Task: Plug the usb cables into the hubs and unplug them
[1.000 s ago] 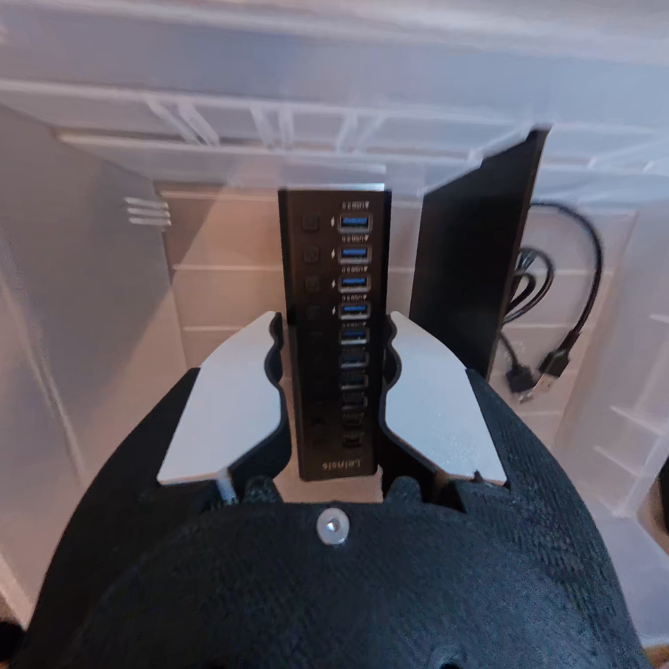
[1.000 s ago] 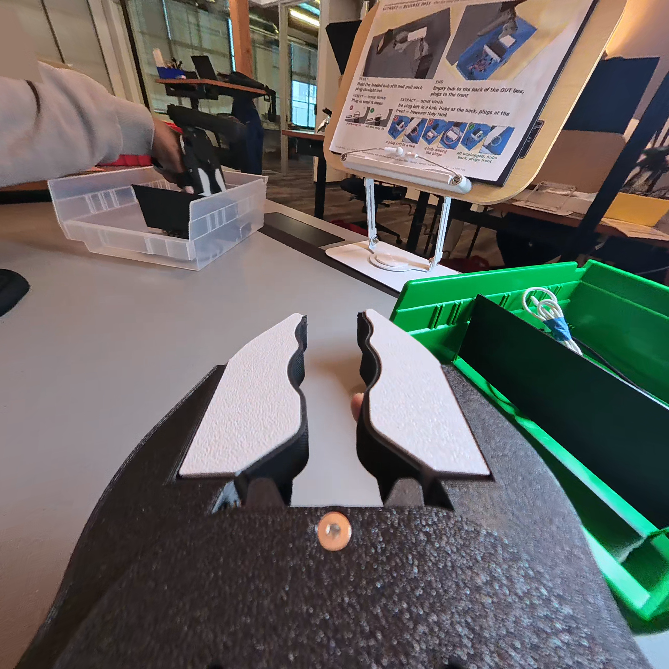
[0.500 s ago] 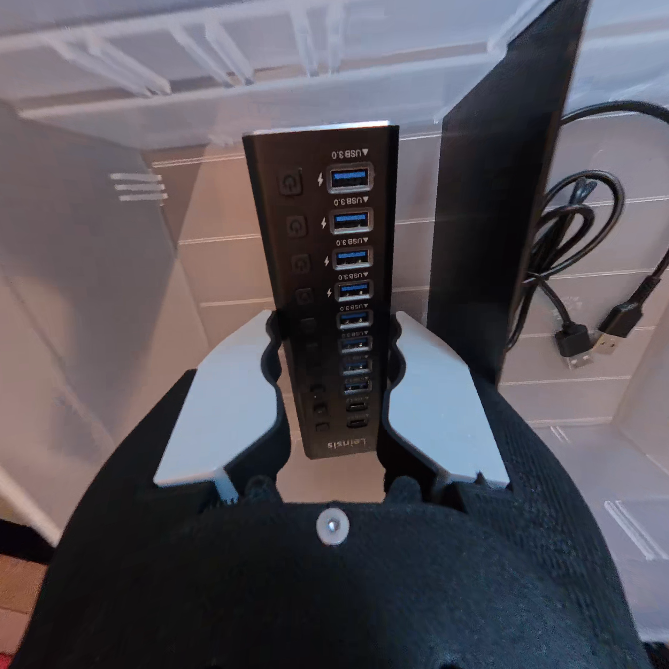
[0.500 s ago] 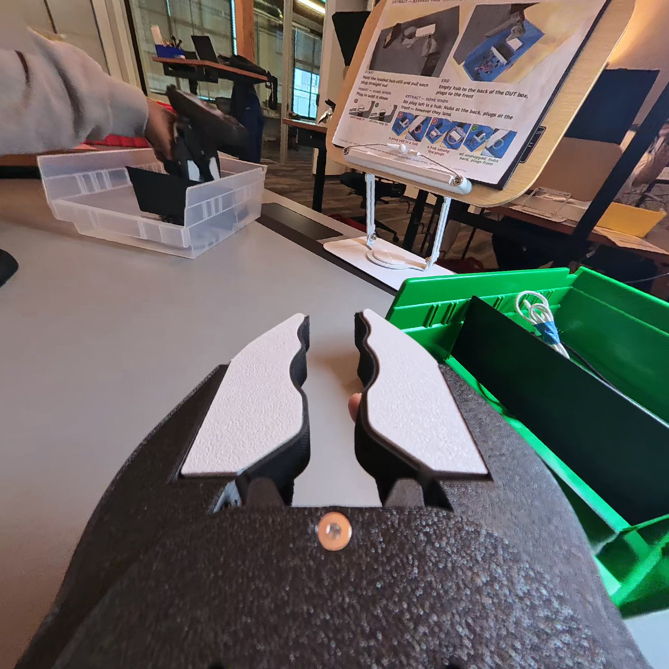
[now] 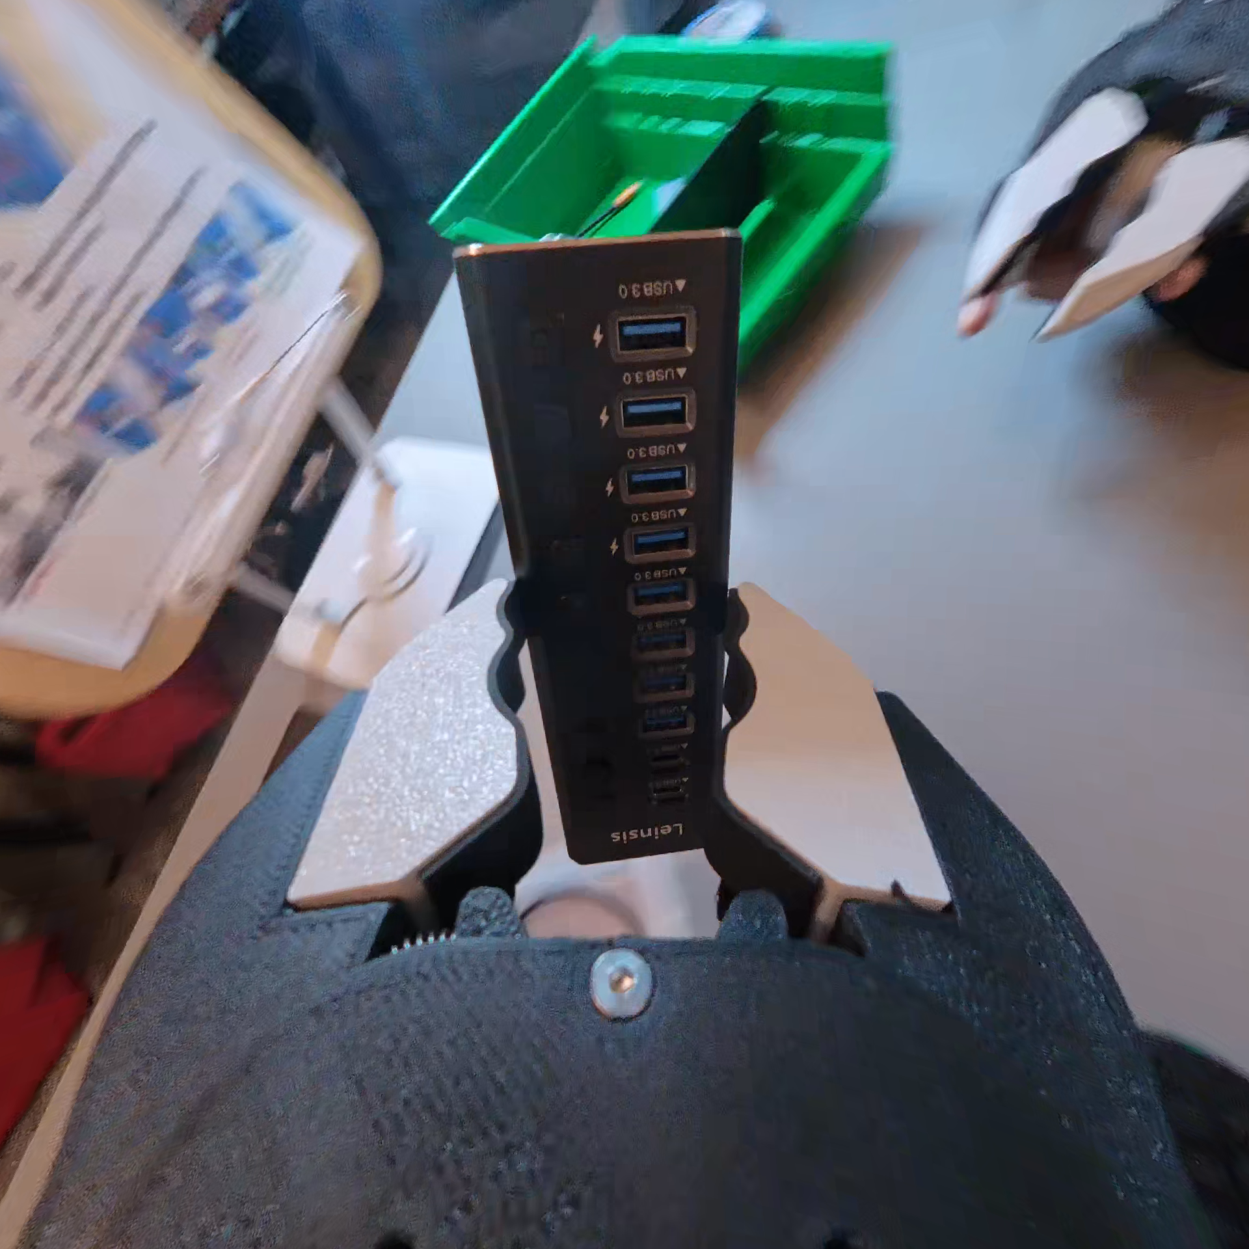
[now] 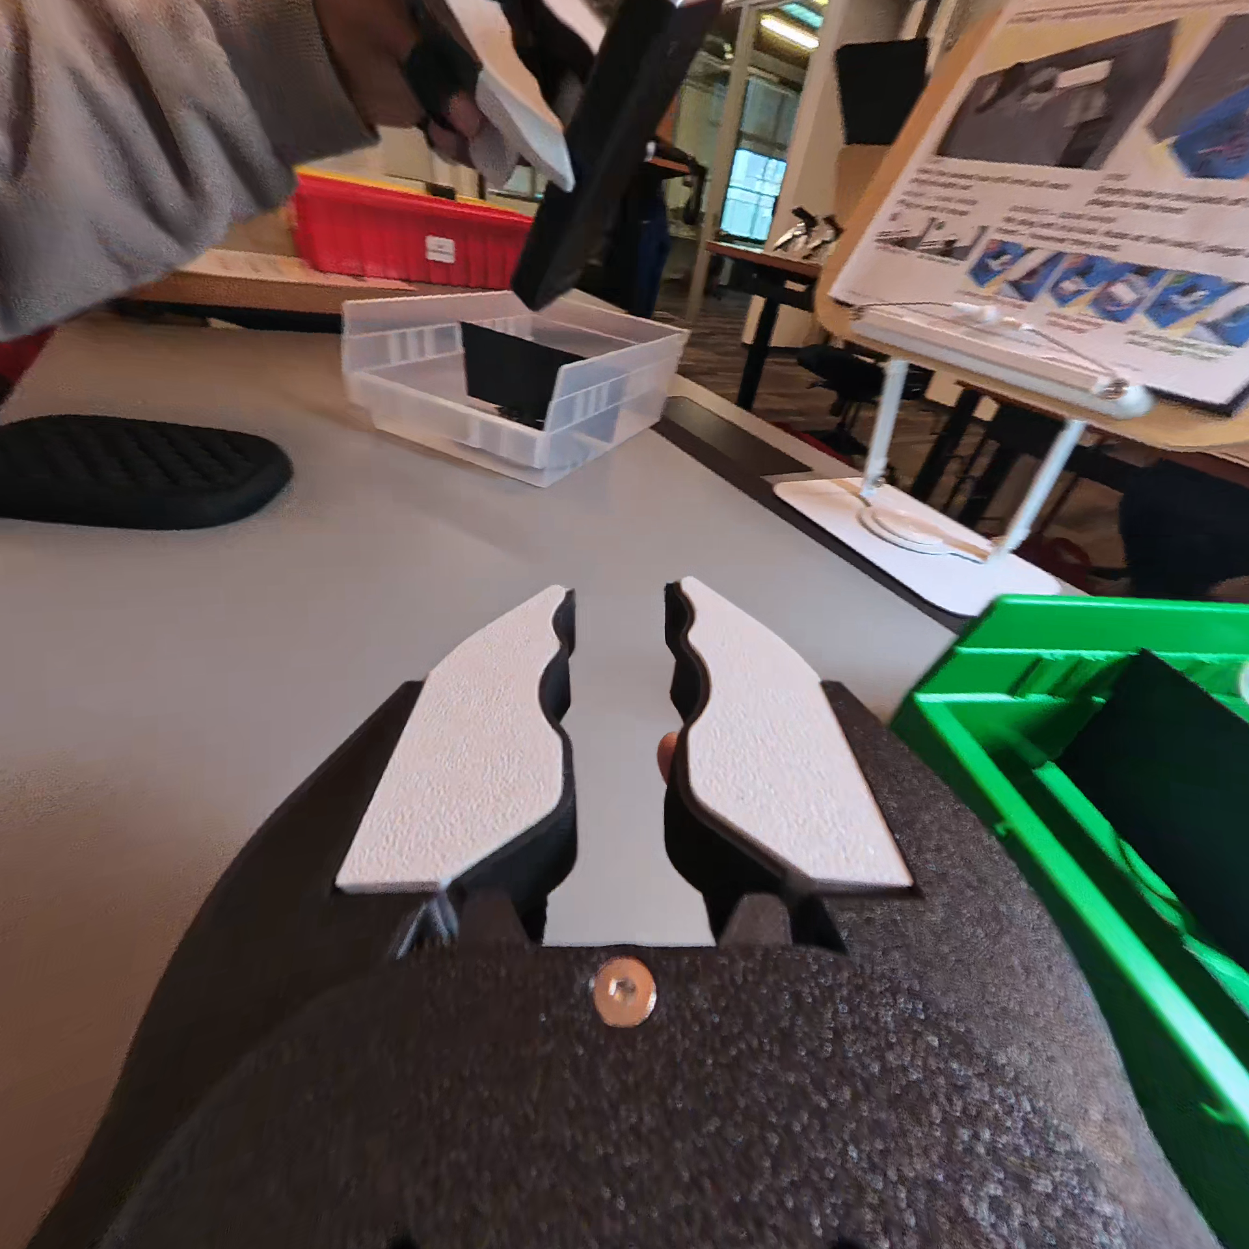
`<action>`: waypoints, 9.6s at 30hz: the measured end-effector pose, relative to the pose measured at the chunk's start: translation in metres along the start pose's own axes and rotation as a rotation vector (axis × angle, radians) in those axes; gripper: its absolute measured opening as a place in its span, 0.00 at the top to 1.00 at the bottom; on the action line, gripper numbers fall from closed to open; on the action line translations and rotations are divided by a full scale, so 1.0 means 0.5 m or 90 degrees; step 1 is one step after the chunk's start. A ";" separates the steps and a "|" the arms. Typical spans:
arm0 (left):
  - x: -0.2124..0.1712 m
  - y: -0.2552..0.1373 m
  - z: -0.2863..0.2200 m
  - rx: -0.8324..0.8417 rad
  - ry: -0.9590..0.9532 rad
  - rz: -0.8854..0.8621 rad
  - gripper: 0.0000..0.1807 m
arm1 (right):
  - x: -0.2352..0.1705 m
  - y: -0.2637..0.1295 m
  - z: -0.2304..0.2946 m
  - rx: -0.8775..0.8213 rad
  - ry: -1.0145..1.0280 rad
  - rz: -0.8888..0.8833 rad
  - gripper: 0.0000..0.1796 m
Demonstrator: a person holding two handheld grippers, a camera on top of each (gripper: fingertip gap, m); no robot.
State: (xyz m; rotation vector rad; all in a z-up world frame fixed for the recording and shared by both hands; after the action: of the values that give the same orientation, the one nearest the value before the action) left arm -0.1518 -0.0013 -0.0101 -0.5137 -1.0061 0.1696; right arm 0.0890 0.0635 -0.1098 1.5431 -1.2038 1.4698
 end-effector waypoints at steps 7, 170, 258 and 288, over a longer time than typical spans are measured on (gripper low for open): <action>0.084 0.074 -0.391 -0.214 0.047 -0.124 0.68 | 0.052 0.055 0.097 0.145 0.067 -0.078 0.60; 0.092 0.041 -0.460 -0.124 0.077 -0.323 0.65 | 0.008 0.144 0.174 0.101 -0.214 0.135 0.71; 0.047 -0.143 -0.069 -0.160 -0.288 -0.305 0.93 | 0.078 -0.009 0.054 0.134 0.090 -0.149 0.66; -0.203 0.123 -0.291 -0.044 -0.157 0.082 0.86 | 0.051 -0.006 0.045 0.126 0.107 -0.126 0.66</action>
State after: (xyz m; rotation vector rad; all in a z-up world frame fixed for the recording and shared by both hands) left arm -0.0775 -0.0333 -0.1797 -0.6319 -1.2234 0.3201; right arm 0.0980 0.0393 -0.0874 1.5822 -0.8050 1.5872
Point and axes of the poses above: each gripper's, where its closed fingertips meet, y out along the fingers, x out of its top, z = x × y across the jaws, the point moved 2 cm from there along -y, back along the fingers, and after that the axes turned 13 degrees about x, right-handed, at the moved point
